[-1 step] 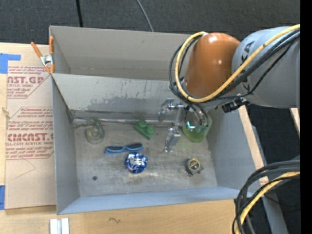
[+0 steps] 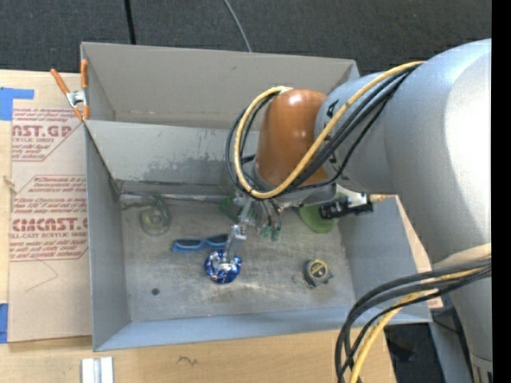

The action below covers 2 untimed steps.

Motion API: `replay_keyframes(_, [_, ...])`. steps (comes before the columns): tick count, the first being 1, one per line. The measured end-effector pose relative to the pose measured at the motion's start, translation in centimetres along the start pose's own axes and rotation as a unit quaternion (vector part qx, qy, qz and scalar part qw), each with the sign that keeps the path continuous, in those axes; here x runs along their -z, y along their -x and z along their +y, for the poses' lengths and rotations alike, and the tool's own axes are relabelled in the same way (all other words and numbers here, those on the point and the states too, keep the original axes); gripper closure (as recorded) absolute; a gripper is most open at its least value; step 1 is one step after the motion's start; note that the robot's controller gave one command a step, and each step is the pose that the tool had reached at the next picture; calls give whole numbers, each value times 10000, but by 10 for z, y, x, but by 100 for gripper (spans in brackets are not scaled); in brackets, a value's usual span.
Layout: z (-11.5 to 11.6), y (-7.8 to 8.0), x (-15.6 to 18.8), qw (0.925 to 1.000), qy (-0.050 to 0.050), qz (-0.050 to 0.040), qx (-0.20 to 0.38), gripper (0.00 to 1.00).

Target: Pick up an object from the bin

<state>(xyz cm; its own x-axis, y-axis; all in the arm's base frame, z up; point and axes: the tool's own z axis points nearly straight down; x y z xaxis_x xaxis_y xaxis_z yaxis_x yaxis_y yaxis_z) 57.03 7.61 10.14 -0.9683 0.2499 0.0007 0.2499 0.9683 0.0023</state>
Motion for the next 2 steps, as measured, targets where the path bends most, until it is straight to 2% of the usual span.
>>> replay_keyframes(1, [32, -24, -25, 9885, -16, -69, 1509, 0])
replay_keyframes(2, [32, -28, -23, 9885, -20, 15, 1512, 100])
